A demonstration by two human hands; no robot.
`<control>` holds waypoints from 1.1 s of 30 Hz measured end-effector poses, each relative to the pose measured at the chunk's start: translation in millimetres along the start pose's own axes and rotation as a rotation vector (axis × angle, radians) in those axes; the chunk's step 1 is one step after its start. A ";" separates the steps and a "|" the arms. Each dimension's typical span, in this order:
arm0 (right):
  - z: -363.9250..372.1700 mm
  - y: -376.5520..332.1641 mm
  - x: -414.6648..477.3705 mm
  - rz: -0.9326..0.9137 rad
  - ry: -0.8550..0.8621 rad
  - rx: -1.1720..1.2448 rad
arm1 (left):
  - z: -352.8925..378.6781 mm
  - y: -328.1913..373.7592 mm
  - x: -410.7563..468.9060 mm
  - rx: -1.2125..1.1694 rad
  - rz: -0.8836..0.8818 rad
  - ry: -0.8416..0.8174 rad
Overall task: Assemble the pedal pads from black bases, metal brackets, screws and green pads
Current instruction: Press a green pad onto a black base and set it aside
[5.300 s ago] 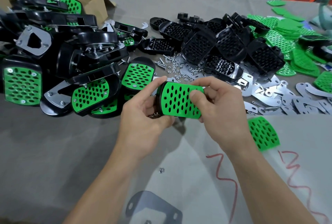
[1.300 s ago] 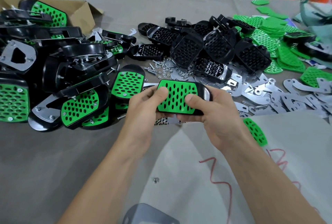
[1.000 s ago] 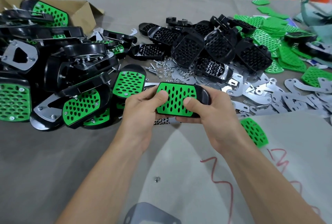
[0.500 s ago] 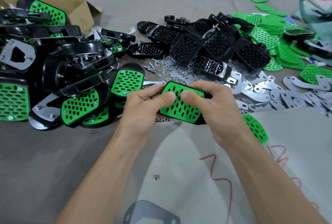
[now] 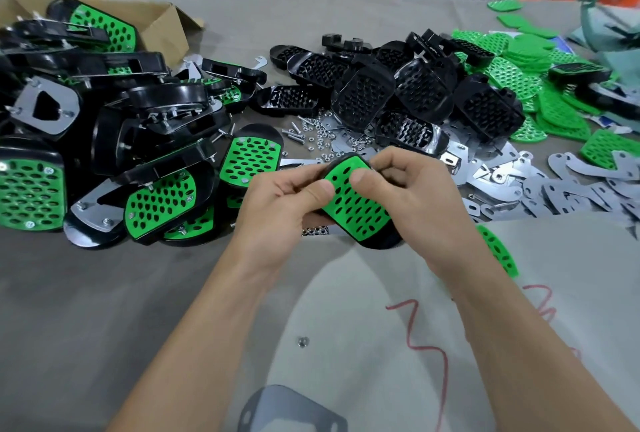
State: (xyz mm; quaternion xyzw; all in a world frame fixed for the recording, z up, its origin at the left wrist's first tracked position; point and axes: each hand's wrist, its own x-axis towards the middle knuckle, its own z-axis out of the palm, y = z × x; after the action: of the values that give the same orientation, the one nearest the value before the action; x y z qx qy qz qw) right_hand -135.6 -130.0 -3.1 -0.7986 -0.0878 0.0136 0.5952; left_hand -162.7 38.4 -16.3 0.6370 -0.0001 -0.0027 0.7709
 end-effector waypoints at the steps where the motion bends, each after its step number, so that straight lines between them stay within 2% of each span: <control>1: -0.8 -0.3 1.2 0.002 -0.010 -0.017 | -0.3 1.1 -0.6 0.017 0.014 -0.011; 7: -3.5 -1.3 3.4 0.004 -0.108 -0.169 | 2.3 2.1 -4.3 0.098 0.037 -0.068; 12: 4.3 0.4 -0.4 -0.042 -0.026 -0.092 | 2.2 0.2 -1.8 0.126 0.008 -0.034; 18: 9.4 5.8 1.8 -0.040 0.120 -0.108 | 11.7 -7.4 -0.5 0.211 0.043 0.044; 24: 9.3 8.5 0.3 0.067 0.147 0.019 | 8.9 -8.0 -0.9 0.133 -0.074 -0.037; 28: 11.8 8.2 -2.0 0.086 0.138 0.030 | 11.5 -8.2 -2.3 0.162 -0.030 0.044; 31: 6.7 9.2 0.8 0.097 0.030 0.079 | 13.1 -8.5 -1.9 0.159 -0.028 0.077; 33: -3.3 11.1 1.0 0.102 -0.185 0.146 | 11.2 -7.4 -2.2 0.105 -0.049 0.085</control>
State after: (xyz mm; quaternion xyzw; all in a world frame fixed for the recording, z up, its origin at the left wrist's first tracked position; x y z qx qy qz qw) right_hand -132.8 -136.1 -12.6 -0.7519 -0.1004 0.1237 0.6397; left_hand -164.9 26.0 -21.4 0.6758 0.0483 0.0055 0.7355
